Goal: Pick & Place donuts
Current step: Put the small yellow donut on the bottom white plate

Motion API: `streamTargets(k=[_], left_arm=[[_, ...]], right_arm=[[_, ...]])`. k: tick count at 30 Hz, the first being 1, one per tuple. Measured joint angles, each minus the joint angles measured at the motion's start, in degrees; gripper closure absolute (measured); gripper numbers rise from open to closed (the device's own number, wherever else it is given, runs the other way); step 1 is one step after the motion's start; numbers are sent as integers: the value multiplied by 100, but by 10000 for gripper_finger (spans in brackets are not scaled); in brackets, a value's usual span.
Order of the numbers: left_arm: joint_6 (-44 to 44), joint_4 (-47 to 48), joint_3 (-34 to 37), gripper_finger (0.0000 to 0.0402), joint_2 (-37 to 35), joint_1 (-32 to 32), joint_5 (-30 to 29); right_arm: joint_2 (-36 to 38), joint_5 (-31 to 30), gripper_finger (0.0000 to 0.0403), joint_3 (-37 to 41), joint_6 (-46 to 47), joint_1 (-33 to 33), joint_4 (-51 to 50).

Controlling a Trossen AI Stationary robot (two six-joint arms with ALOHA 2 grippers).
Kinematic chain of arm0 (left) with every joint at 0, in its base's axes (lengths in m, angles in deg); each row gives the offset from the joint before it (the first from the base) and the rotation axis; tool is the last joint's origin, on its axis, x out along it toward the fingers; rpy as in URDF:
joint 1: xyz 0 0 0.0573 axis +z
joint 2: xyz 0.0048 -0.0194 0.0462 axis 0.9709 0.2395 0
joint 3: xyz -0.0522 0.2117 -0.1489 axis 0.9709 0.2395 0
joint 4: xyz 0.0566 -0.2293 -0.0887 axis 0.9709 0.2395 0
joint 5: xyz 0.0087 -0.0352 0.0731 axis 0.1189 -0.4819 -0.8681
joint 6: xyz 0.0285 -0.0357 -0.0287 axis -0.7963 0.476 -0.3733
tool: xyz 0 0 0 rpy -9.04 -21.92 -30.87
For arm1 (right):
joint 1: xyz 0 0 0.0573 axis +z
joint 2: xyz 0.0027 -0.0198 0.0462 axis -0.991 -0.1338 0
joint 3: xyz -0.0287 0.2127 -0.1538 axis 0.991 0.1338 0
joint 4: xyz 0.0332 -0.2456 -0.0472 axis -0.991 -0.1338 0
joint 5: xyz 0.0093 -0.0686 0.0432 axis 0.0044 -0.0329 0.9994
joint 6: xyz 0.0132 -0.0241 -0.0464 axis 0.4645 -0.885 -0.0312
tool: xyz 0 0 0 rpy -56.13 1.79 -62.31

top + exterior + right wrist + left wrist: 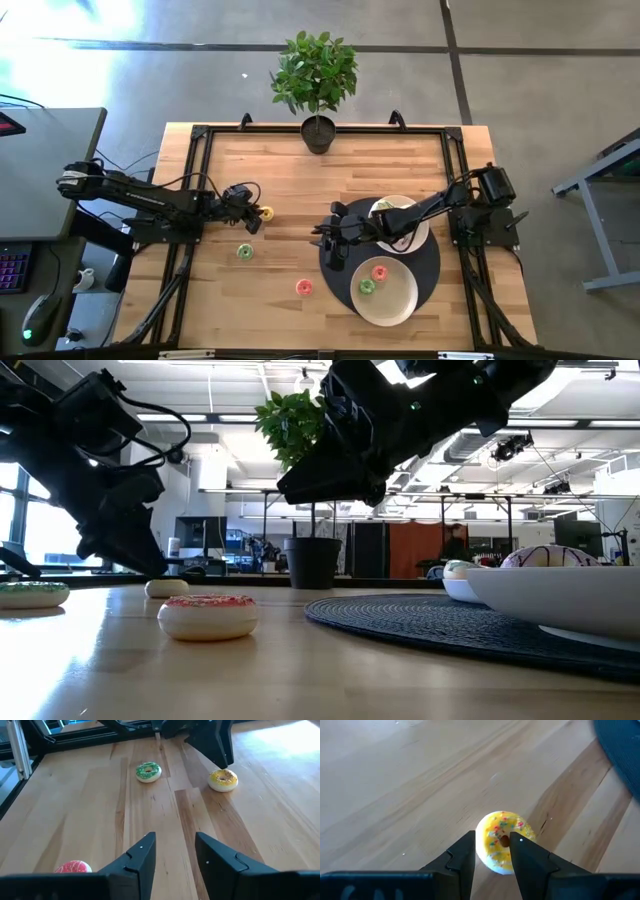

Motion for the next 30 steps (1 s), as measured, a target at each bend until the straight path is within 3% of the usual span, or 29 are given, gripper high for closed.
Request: streamTargets(k=[12,17,22,25,30], left_arm=[[72,-213,-9,283,658,0,-44],[7,-491,-9,288,911,0,-7],[0,-625,-11,346,997,-2,131],[-121,-991,2,389,1004,0,491],[-285,-2138,0,381,1003,0,1316]], right_arm=[[4,-1,270,0,-199,0,0],[4,-2,270,0,-1359,24,0],[4,-23,270,0,-2683,26,2],[-42,-16,270,0,-3399,26,101],[-360,87,270,2,-4180,26,591]])
